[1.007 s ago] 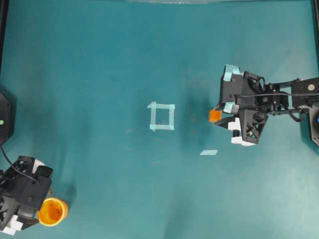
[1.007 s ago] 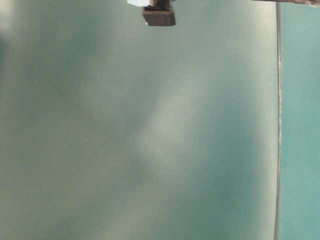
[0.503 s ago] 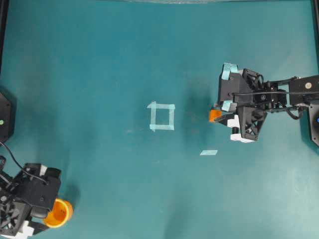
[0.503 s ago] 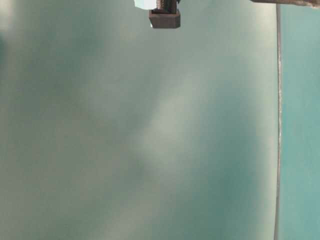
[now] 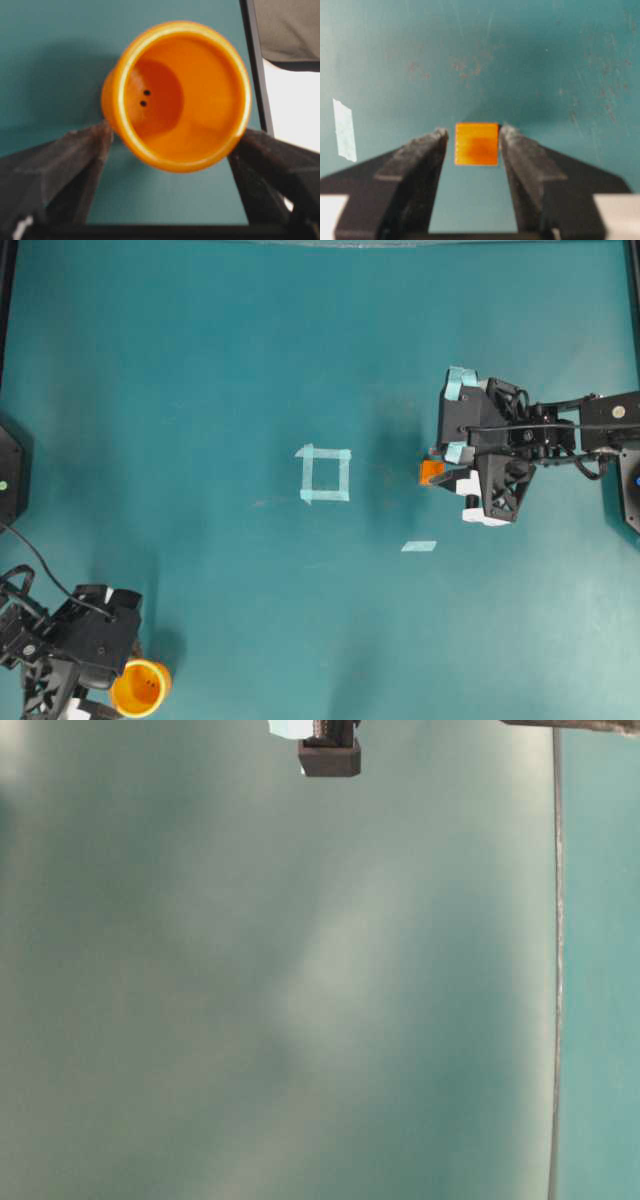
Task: Hold the block with right arm and the cup with left arm, then put the block into the cup.
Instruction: 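Grasp the orange cup with the left gripper and lift it, then carry the cup upright toward the center with the left gripper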
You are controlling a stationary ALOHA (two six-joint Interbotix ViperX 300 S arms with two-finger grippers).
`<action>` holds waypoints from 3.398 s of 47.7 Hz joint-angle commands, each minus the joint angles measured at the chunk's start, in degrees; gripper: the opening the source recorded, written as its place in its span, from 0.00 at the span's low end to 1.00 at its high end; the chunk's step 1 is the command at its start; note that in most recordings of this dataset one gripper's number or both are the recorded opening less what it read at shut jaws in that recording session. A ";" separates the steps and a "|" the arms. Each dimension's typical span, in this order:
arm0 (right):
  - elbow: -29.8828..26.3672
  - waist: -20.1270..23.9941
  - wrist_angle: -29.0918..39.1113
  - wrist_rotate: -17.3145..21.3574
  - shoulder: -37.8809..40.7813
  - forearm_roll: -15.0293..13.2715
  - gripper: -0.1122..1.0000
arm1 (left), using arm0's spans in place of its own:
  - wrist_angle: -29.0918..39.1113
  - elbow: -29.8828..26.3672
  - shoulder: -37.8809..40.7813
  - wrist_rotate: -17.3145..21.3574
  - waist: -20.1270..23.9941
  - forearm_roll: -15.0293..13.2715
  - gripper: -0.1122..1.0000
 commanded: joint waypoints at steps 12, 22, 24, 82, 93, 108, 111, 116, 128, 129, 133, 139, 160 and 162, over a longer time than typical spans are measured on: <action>-0.62 -1.41 -0.18 0.00 -0.53 -2.55 0.58 | -0.26 -0.79 -0.62 1.67 4.13 0.18 0.90; -0.70 -1.49 -0.35 0.00 -0.53 -2.64 0.58 | -0.62 -1.41 -0.44 1.93 6.94 0.18 0.90; -0.70 -1.58 -0.44 0.00 -0.53 -2.72 0.58 | -0.70 -1.49 -0.44 2.20 7.82 0.18 0.90; -0.70 -2.11 -0.18 0.00 -0.44 -2.81 0.58 | -6.59 -12.74 8.70 9.67 19.60 -0.53 0.86; -0.62 -2.11 -0.09 0.09 -0.44 -2.64 0.58 | 3.60 -17.23 9.58 0.26 21.62 -0.53 0.86; -0.62 -2.11 -0.09 0.09 -0.44 -2.64 0.59 | 5.80 -22.59 11.25 -11.87 24.08 -0.53 0.86; -0.62 -2.11 -0.09 0.09 -0.44 -2.64 0.59 | 6.86 -23.91 11.87 -14.24 24.79 -0.53 0.86; -0.62 -2.11 -0.09 0.18 -0.44 -2.55 0.58 | 10.02 -25.40 12.57 -16.87 26.02 -0.44 0.86; -0.53 -1.76 -0.26 0.62 1.67 -1.32 0.58 | 17.67 -28.21 14.50 -17.49 27.77 -0.26 0.86; -0.53 -1.67 -0.26 0.79 2.02 -1.05 0.58 | 17.93 -28.39 14.59 -17.49 27.77 -0.26 0.86; -0.44 -0.88 -0.53 1.41 3.78 -0.26 0.58 | 19.42 -28.92 15.29 -17.67 27.25 -0.26 0.85; -0.35 0.00 -1.67 2.02 4.83 0.18 0.59 | 21.27 -29.44 15.82 -17.75 26.63 -0.35 0.85; 0.26 1.14 -4.31 2.72 5.19 1.23 0.58 | 25.93 -27.25 15.64 -18.90 25.66 -0.26 0.85; 0.26 1.23 -4.31 2.90 5.45 1.41 0.58 | 26.10 -26.63 15.38 -18.90 25.66 -0.26 0.85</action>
